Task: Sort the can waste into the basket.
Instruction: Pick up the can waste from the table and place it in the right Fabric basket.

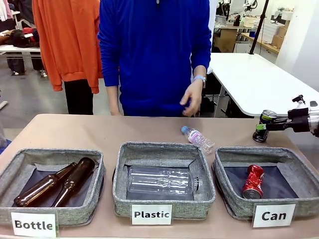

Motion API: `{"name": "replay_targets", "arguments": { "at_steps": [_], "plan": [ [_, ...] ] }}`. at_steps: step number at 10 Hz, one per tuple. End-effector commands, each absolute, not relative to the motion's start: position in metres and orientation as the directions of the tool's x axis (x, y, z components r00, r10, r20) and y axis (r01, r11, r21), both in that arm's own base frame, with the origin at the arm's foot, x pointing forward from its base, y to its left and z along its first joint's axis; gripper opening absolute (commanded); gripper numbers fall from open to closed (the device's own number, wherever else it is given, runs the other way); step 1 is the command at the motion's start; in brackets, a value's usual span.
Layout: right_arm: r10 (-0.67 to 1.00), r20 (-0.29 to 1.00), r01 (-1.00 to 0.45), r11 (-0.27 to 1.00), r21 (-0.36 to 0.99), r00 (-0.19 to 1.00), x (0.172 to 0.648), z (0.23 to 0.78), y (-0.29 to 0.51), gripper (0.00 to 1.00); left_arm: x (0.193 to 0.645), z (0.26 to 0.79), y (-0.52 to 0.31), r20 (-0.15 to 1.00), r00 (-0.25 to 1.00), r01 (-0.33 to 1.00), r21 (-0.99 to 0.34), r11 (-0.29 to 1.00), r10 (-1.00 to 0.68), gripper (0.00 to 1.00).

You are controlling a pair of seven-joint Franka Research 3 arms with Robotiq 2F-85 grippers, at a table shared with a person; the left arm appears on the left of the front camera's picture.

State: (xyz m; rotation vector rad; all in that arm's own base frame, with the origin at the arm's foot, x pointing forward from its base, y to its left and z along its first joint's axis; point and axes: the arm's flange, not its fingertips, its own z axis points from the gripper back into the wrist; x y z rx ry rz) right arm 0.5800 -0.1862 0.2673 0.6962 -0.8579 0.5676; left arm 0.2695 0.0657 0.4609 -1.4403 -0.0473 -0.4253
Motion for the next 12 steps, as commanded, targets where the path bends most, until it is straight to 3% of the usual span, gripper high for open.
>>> {"name": "replay_targets", "arguments": {
  "at_steps": [1,2,3,5,7,8,10,12],
  "plan": [
    [0.169,0.852,-0.718,0.632,0.292,0.496,0.583,0.271,-0.188,0.00,0.266,0.462,0.067,0.284,0.923,0.309,-0.949,0.059,-0.259,1.00],
    [0.171,0.853,-0.723,0.626,0.292,0.492,0.581,0.272,-0.188,0.05,0.266,0.462,0.067,0.284,0.923,0.309,-0.949,0.059,-0.259,1.00],
    [0.170,0.859,-0.734,0.614,0.291,0.483,0.578,0.277,-0.188,0.00,0.266,0.462,0.067,0.284,0.923,0.309,-0.949,0.059,-0.259,1.00],
    [0.197,0.876,-0.774,0.578,0.260,0.441,0.561,0.306,-0.187,0.00,0.266,0.462,0.067,0.284,0.923,0.309,-0.949,0.059,-0.259,1.00],
    [0.239,0.869,-0.804,0.537,0.254,0.434,0.526,0.365,-0.182,0.00,0.266,0.462,0.067,0.284,0.923,0.309,-0.949,0.059,-0.259,1.00],
    [0.263,0.836,-0.821,0.468,0.326,0.482,0.497,0.402,-0.170,0.00,0.266,0.462,0.067,0.284,0.923,0.309,-0.949,0.059,-0.259,1.00],
    [0.508,0.687,-0.845,0.424,0.326,0.520,0.449,0.435,-0.134,0.00,0.266,0.462,0.067,0.284,0.923,0.309,-0.949,0.059,-0.259,1.00],
    [0.676,0.489,-0.833,0.480,0.275,0.551,0.422,0.435,-0.098,0.00,0.266,0.462,0.067,0.284,0.923,0.309,-0.949,0.059,-0.259,1.00]
  ]
}}
